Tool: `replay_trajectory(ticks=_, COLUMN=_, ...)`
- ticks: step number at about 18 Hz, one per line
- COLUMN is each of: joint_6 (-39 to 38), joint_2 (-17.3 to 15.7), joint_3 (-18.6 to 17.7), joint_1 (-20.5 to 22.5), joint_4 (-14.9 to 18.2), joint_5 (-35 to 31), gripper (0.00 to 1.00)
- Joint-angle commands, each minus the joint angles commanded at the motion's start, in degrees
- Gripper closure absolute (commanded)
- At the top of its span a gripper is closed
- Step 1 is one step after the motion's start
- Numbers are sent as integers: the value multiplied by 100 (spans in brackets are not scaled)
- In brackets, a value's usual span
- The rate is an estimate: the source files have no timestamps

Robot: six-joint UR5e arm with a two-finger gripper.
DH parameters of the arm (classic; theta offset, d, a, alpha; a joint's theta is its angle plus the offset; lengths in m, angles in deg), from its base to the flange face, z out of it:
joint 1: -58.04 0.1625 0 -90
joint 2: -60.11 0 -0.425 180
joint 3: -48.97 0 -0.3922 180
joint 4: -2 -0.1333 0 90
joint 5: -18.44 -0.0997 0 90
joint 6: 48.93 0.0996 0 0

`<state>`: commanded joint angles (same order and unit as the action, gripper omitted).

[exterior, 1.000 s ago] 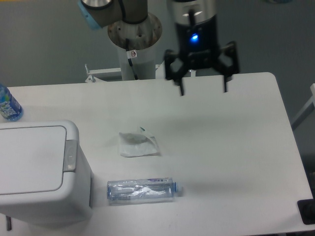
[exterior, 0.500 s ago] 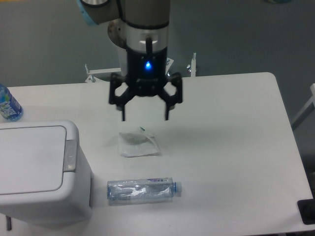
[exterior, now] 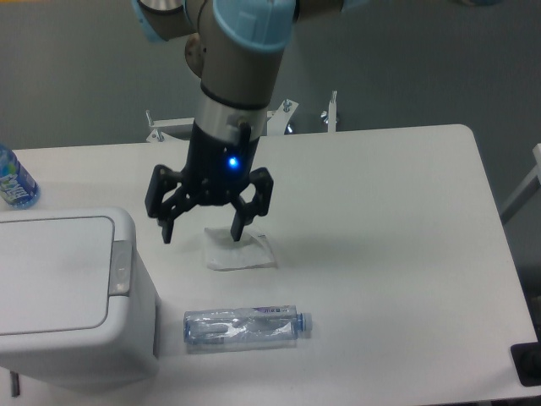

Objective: Open the trash can
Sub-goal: 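Lower the gripper onto the lid's front edge beside the button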

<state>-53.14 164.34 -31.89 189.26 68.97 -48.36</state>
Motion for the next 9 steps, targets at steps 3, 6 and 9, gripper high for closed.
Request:
replay_trajectory(ticks=3, joint_6=-158, joint_2=35, joint_3=9, joint_1=-53, joint_4=-123, joint_5=0, gripper=0)
replay_trajectory(ticks=6, joint_6=-369, joint_2=71, joint_3=9, joint_1=-70, joint_4=-246, joint_5=9, gripper=0)
replay_trajectory(ticks=9, joint_6=-396, joint_2=106, joint_3=9, joint_1=-158, joint_4=-352, joint_5=0, gripper=0)
